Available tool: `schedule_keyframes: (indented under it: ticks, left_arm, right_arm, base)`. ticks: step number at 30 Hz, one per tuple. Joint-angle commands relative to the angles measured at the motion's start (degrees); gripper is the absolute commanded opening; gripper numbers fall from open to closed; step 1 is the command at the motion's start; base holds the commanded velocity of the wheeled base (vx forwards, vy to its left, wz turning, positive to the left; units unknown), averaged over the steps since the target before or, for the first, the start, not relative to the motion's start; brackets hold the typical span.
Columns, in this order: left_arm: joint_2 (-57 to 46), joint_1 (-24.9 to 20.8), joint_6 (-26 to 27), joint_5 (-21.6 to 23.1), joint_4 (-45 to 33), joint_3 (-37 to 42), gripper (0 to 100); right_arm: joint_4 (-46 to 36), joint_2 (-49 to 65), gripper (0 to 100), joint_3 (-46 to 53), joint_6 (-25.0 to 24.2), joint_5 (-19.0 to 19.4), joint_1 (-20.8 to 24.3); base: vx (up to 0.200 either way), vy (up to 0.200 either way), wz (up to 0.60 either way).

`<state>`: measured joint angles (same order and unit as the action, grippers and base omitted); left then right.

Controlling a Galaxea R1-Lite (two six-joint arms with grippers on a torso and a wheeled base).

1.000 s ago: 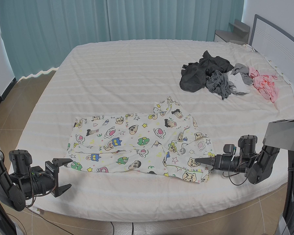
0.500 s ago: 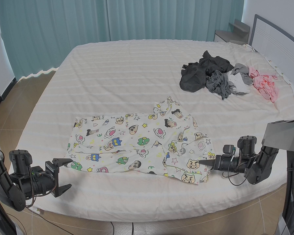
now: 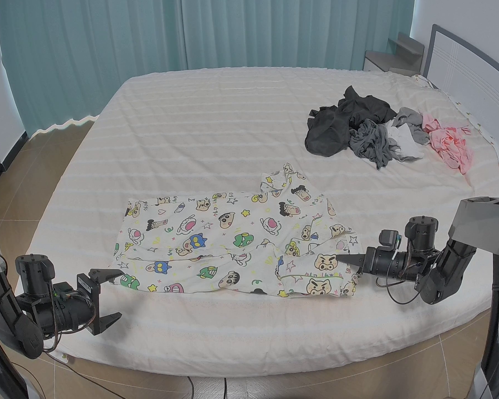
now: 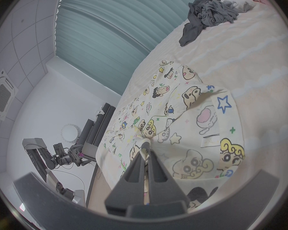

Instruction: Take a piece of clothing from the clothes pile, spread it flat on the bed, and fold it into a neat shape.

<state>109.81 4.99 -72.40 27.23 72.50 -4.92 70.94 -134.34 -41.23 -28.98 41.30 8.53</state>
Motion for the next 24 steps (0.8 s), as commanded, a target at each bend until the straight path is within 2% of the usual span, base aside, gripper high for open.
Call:
schedule_keyframes:
  ticks: [1,10,24]
  left_arm:
    - [0.1,0.0,0.0,0.0,0.0,0.0,100]
    - [0.1,0.0,0.0,0.0,0.0,0.0,100]
    - [0.1,0.0,0.0,0.0,0.0,0.0,100]
  right_arm:
    - [-5.4,0.9,0,-5.6,-0.1,-0.1,0.3]
    - [-15.6,2.9,0,-11.5,0.2,-0.4,-0.9]
    - [-19.0,0.6,0,-17.3,0.3,-0.5,-1.2]
  base:
    - [0.0,0.0,0.0]
    - [0.0,0.0,0.0]
    - [0.0,0.0,0.0]
